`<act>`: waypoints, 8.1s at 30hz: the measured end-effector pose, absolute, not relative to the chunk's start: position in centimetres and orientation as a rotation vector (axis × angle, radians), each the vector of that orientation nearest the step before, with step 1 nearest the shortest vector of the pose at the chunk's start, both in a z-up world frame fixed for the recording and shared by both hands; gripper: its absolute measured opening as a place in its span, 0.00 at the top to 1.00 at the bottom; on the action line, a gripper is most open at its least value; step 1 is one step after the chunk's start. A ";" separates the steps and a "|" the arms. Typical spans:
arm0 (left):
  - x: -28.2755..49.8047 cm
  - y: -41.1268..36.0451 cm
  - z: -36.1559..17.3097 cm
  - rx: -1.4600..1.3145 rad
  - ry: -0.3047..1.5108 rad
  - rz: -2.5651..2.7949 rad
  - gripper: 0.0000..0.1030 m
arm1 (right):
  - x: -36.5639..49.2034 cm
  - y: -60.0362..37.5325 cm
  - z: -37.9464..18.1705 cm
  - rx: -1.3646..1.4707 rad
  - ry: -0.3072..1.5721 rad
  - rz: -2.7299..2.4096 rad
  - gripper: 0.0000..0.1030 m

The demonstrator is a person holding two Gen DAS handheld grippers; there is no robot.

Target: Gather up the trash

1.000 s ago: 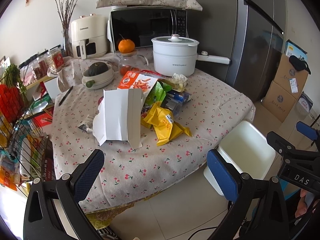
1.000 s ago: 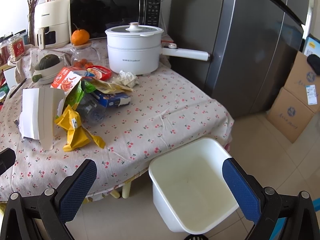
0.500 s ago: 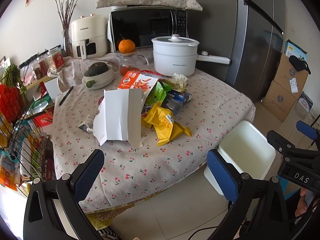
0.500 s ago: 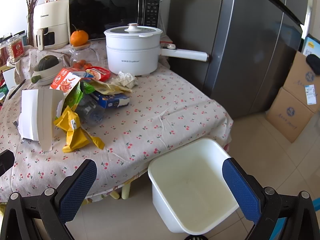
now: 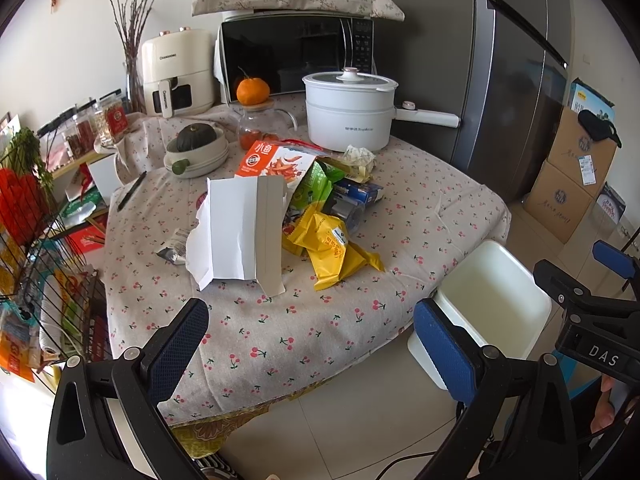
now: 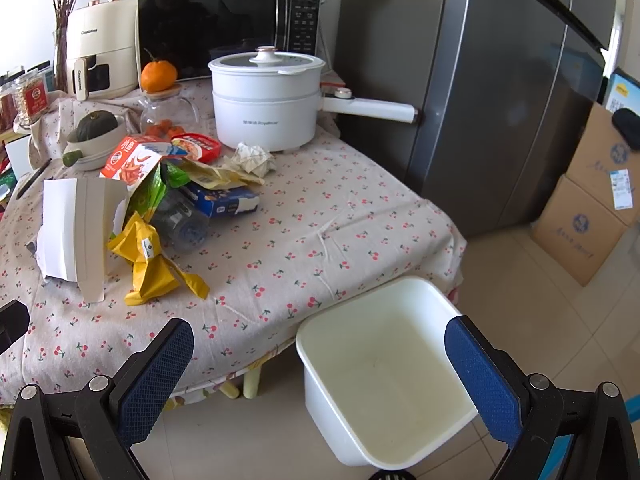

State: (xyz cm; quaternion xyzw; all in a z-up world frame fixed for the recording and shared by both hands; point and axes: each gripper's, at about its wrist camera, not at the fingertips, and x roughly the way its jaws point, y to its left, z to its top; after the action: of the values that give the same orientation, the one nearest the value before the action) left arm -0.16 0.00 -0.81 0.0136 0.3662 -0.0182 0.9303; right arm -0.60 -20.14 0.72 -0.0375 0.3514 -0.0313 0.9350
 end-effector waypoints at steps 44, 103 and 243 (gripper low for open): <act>7.5 9.1 -0.7 0.001 0.925 0.002 0.00 | 4.3 -17.7 2.7 -0.105 0.771 0.044 0.00; 17.0 11.0 -7.0 -0.255 0.963 -0.136 0.42 | 18.3 -13.1 -8.1 -0.062 1.148 0.291 0.00; 25.8 2.3 -10.7 0.218 0.796 0.155 0.27 | 18.3 -24.3 -5.0 0.019 1.063 0.090 0.20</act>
State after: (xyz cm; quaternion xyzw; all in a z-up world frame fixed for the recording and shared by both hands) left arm 25.85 2.30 -10.69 0.1058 0.3862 0.0753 0.9132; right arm 18.32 -24.29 -5.00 0.0092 0.5067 0.0427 0.8610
